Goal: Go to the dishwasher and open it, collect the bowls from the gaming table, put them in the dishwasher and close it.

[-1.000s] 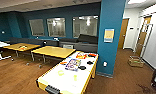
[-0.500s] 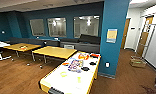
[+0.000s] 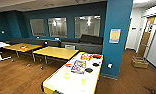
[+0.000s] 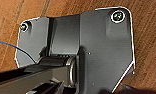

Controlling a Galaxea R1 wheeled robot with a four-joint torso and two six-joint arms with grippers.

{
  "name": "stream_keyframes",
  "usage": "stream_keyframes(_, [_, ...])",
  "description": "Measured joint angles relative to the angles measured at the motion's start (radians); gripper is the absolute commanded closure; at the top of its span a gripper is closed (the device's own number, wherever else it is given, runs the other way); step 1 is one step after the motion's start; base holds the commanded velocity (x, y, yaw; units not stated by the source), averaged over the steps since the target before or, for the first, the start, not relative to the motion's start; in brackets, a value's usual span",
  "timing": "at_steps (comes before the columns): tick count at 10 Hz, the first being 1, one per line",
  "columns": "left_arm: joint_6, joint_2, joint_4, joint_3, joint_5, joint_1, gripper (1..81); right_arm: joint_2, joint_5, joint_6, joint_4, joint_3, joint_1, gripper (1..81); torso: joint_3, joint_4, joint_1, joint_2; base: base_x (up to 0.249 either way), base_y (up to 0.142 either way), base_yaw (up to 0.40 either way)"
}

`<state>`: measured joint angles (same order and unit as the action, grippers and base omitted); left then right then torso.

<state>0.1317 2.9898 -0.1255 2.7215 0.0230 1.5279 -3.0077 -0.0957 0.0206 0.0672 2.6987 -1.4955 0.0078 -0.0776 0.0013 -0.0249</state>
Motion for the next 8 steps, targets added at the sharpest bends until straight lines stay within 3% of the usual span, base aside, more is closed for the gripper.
stream_keyframes(8, [0.0, -0.001, 0.0, 0.0, 0.0, 0.0, 1.0, -0.003, 0.0, -0.001, 0.0, 0.0, 0.002, 1.0, 0.0, 0.0, 0.0, 0.0, 0.09, 0.122, 0.0])
